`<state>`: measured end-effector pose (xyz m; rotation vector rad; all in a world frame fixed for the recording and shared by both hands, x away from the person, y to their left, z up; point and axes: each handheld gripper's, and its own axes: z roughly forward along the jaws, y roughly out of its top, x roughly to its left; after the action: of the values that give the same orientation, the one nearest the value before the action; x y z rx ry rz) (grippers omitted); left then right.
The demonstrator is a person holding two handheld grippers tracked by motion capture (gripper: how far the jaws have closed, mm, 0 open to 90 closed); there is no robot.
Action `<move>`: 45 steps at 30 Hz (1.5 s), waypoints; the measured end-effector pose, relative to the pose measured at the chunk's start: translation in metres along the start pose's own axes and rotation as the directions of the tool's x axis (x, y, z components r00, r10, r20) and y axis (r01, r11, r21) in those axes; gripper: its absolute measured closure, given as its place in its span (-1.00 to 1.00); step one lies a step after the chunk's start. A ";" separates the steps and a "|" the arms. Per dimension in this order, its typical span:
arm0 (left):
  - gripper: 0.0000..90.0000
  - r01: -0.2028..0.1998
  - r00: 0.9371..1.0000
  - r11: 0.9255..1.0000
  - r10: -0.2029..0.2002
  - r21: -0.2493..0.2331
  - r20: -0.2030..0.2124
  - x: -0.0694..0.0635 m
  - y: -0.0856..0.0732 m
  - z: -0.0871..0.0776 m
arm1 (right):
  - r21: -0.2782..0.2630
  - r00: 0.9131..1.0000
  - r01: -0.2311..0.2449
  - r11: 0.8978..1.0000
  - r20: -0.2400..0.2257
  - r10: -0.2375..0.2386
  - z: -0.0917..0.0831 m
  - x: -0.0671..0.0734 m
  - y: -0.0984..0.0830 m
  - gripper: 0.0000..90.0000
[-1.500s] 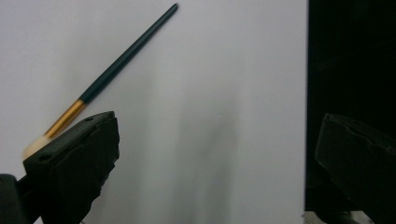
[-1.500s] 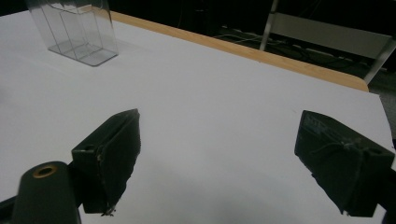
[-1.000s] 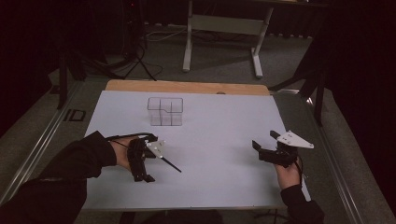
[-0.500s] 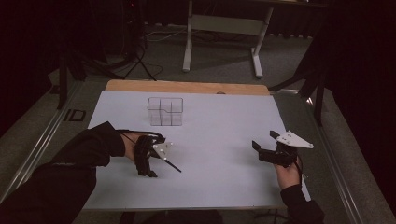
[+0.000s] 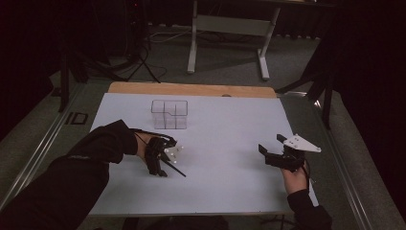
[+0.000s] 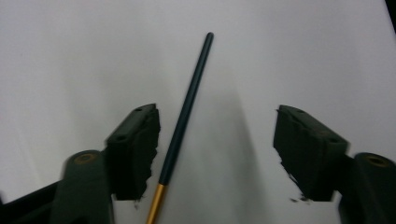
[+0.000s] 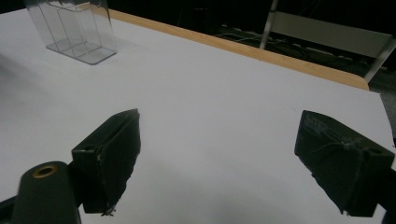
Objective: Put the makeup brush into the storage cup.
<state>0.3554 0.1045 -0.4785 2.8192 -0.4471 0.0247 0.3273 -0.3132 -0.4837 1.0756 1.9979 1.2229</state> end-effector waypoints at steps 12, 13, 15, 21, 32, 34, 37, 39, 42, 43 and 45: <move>0.24 -0.105 0.994 0.994 0.105 -0.016 0.011 0.011 -0.008 0.008 | -0.001 1.000 0.005 1.000 0.000 -0.005 0.000 0.000 0.000 -0.68; 0.25 -0.100 0.995 0.995 0.101 -0.019 0.017 0.012 -0.009 0.009 | -0.001 1.000 0.005 1.000 -0.001 -0.005 0.000 0.000 0.000 -0.68; 0.26 -0.116 0.993 0.993 0.117 -0.024 0.008 0.014 -0.010 0.010 | -0.001 1.000 0.005 1.000 -0.001 -0.005 0.000 0.000 0.000 -0.68; 0.35 -0.136 0.990 0.991 0.136 0.018 0.032 0.016 -0.010 0.017 | -0.004 1.000 0.007 1.000 -0.004 -0.007 -0.001 0.000 0.000 -0.68; 0.48 -0.183 0.983 0.982 0.183 0.040 0.018 0.024 -0.015 0.027 | -0.006 1.000 0.004 1.000 -0.006 -0.004 -0.001 0.000 0.001 -0.68; 0.50 -0.189 0.982 0.981 0.188 0.050 0.025 0.024 -0.016 0.029 | -0.007 1.000 0.006 1.000 -0.005 -0.006 -0.001 0.000 0.001 -0.68; 0.57 -0.183 0.983 0.982 0.182 0.045 0.037 0.025 -0.018 0.029 | -0.008 1.000 0.007 1.000 -0.004 -0.007 -0.002 0.000 0.001 -0.68; 0.65 -0.186 0.982 0.982 0.184 0.040 0.048 0.027 -0.018 0.029 | -0.007 1.000 0.006 1.000 -0.004 -0.006 -0.001 0.000 0.001 -0.68; 0.76 -0.191 0.980 0.981 0.188 0.039 0.070 0.028 -0.018 0.030 | -0.006 1.000 0.005 1.000 -0.003 -0.005 -0.001 0.000 0.001 -0.68; 0.78 -0.191 0.980 0.981 0.188 0.039 0.070 0.028 -0.018 0.030 | -0.006 1.000 0.005 1.000 -0.003 -0.005 -0.001 0.000 0.001 -0.68; 0.83 -0.184 0.980 0.982 0.180 0.043 0.080 0.028 -0.017 0.030 | -0.007 1.000 0.007 1.000 -0.003 -0.007 -0.001 0.000 0.001 -0.68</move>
<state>0.3864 0.1035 -0.5105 2.8262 -0.7310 -0.0345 0.3266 -0.3136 -0.4822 1.0633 1.9967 1.2280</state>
